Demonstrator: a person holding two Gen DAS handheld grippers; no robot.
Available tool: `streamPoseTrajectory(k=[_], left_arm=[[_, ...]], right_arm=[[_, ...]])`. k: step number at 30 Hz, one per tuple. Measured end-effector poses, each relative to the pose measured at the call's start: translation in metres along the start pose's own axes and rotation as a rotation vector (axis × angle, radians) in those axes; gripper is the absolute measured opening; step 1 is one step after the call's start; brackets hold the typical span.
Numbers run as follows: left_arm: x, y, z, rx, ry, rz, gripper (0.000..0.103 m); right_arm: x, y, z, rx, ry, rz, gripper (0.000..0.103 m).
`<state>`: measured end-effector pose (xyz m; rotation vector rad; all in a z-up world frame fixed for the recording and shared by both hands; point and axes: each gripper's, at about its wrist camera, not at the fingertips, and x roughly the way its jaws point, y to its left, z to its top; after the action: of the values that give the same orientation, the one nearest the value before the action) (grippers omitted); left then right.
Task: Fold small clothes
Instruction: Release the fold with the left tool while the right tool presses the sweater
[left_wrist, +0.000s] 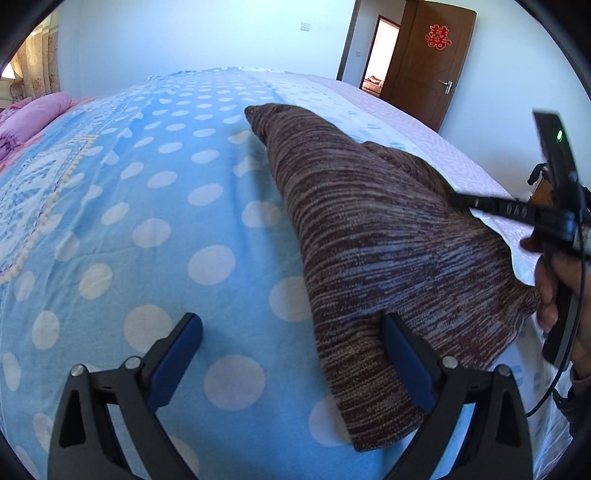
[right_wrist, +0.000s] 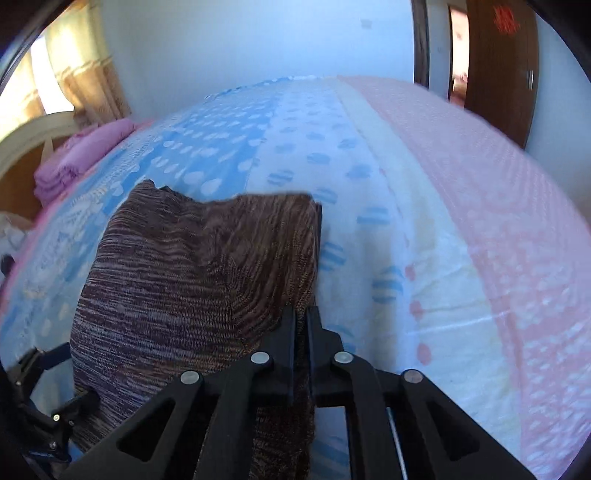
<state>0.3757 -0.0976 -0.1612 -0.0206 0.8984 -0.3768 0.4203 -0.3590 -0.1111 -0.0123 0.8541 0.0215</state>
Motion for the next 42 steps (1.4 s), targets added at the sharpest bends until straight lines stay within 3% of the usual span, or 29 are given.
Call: streamPoseTrajectory(k=[1, 2, 4, 7, 9, 11, 14, 19, 25, 28, 32, 34, 38, 42], left_arm=[[0.0, 0.001, 0.0, -0.004, -0.001, -0.003, 0.1], [-0.001, 0.001, -0.001, -0.008, -0.002, -0.005, 0.1], [-0.001, 0.001, -0.001, -0.009, -0.006, -0.005, 0.1], [-0.003, 0.001, -0.002, -0.008, -0.009, -0.006, 0.1], [-0.003, 0.002, -0.002, -0.01, -0.012, -0.009, 0.1], [-0.004, 0.002, -0.003, -0.015, -0.017, -0.014, 0.1], [-0.006, 0.003, -0.004, -0.025, -0.029, -0.018, 0.1], [-0.006, 0.008, -0.004, -0.054, -0.027, -0.036, 0.101], [-0.011, 0.015, -0.006, -0.084, -0.049, -0.077, 0.101], [-0.017, 0.026, -0.008, -0.15, -0.078, -0.102, 0.101], [-0.022, 0.037, -0.011, -0.216, -0.098, -0.09, 0.101], [-0.022, 0.037, -0.011, -0.216, -0.099, -0.078, 0.101], [-0.022, 0.032, -0.009, -0.202, -0.089, -0.06, 0.101], [-0.036, 0.027, -0.012, -0.184, -0.152, -0.036, 0.101]], right_arm=[[-0.008, 0.005, 0.006, -0.024, -0.032, -0.027, 0.04], [-0.018, 0.012, 0.012, -0.05, -0.076, -0.031, 0.046], [-0.036, 0.036, 0.025, -0.123, -0.14, 0.043, 0.046], [-0.039, 0.082, 0.037, -0.277, -0.127, 0.173, 0.046], [-0.023, 0.112, 0.04, -0.361, -0.084, 0.182, 0.043], [0.001, 0.133, 0.043, -0.404, -0.03, 0.183, 0.014], [0.046, 0.153, 0.04, -0.42, 0.075, 0.167, 0.012], [0.063, 0.149, 0.042, -0.318, 0.072, 0.234, 0.012], [0.007, 0.133, 0.029, -0.297, -0.044, 0.296, 0.013], [-0.012, 0.131, 0.009, -0.33, -0.05, 0.349, 0.013], [0.012, 0.133, -0.025, -0.423, 0.044, 0.235, 0.012], [0.016, 0.125, -0.031, -0.411, 0.005, 0.256, 0.012], [0.01, 0.115, -0.028, -0.371, 0.014, 0.286, 0.012], [-0.028, 0.076, -0.033, -0.253, -0.036, 0.377, 0.02]])
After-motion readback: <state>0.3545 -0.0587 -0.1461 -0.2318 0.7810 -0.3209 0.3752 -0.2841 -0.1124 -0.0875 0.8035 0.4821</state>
